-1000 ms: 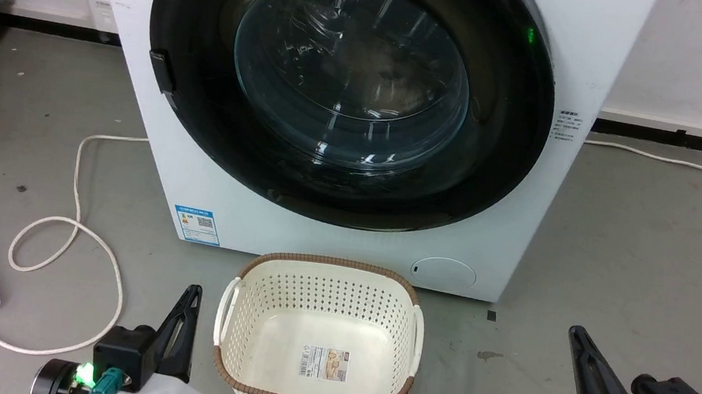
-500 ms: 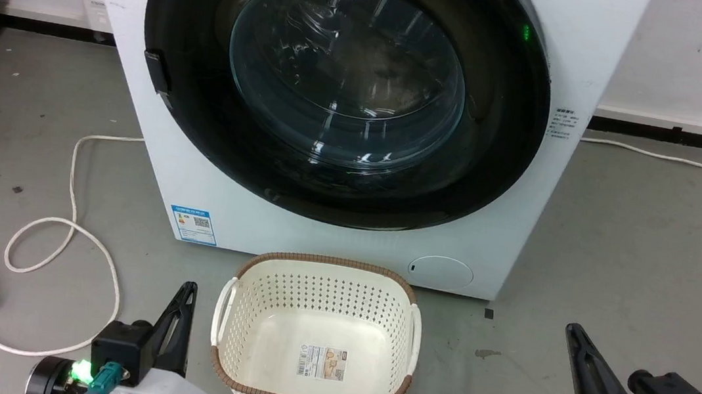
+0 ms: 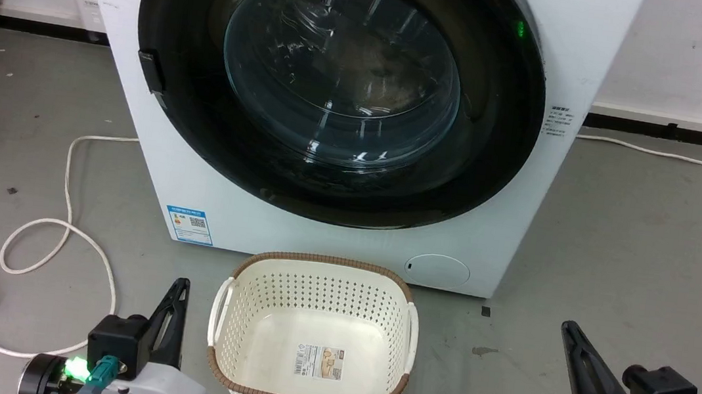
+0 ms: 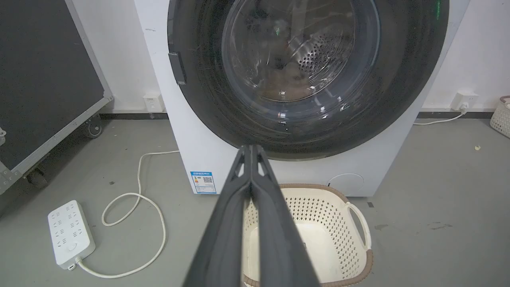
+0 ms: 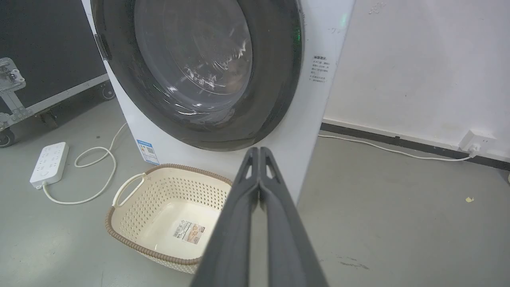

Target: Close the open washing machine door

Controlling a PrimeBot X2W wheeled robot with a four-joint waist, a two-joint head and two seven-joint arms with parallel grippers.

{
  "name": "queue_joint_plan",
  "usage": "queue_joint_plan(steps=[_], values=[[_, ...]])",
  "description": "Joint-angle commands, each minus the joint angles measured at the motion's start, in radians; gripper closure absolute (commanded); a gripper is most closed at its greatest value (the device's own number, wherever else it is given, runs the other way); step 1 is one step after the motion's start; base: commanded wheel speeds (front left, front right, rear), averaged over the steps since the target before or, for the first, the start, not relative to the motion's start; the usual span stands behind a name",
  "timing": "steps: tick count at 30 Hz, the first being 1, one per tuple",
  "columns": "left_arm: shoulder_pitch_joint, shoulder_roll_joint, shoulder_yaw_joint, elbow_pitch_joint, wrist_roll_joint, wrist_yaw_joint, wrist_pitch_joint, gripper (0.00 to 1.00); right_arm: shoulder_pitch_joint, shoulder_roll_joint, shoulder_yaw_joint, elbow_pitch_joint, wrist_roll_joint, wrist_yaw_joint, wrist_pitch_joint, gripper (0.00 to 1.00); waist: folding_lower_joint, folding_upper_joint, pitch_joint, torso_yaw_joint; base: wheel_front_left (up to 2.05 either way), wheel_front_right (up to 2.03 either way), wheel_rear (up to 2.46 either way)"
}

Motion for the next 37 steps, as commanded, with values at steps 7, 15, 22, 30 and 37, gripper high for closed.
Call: queue_joint_plan(steps=[7, 15, 22, 30, 37], values=[[-0.016, -0.001, 0.008, -0.014, 0.014, 0.009, 0.017, 1.0, -0.02, 0.004, 0.006, -0.014, -0.008, -0.001, 0.015, 1.0, 0.0, 0.0, 0.001, -0.004, 0.0, 0.0, 0.0], [-0.018, -0.002, 0.014, -0.022, 0.022, 0.015, 0.034, 1.0, -0.022, 0.005, 0.01, -0.022, -0.011, -0.001, 0.03, 1.0, 0.0, 0.0, 0.002, -0.008, 0.0, 0.0, 0.0], [-0.019, -0.003, 0.019, -0.029, 0.029, 0.02, 0.048, 1.0, -0.024, 0.005, 0.014, -0.029, -0.014, -0.001, 0.043, 1.0, 0.0, 0.0, 0.003, -0.011, 0.0, 0.0, 0.0], [-0.02, -0.003, 0.02, -0.031, 0.03, 0.022, 0.052, 1.0, -0.025, 0.005, 0.015, -0.031, -0.015, -0.001, 0.046, 1.0, 0.0, 0.0, 0.003, -0.012, 0.0, 0.0, 0.0], [-0.02, -0.003, 0.02, -0.031, 0.03, 0.022, 0.052, 1.0, -0.025, 0.005, 0.015, -0.031, -0.015, -0.001, 0.046, 1.0, 0.0, 0.0, 0.003, -0.012, 0.0, 0.0, 0.0]])
